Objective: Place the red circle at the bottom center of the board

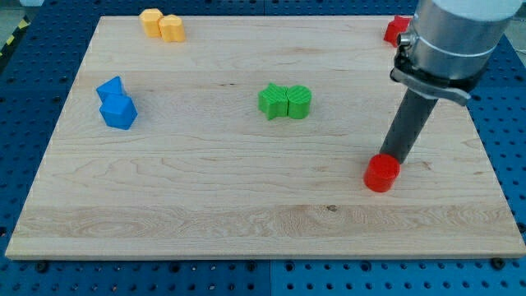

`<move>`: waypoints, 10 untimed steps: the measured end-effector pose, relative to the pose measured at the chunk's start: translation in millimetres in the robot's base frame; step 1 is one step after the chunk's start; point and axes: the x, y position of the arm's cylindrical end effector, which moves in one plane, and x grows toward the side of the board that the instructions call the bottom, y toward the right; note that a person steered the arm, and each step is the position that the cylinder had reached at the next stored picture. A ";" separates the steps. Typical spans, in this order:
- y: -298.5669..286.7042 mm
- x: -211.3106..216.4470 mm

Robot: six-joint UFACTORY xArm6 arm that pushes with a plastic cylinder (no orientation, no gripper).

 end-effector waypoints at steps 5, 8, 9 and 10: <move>20.0 63.2; -45.0 65.2; -66.2 68.1; -74.2 73.8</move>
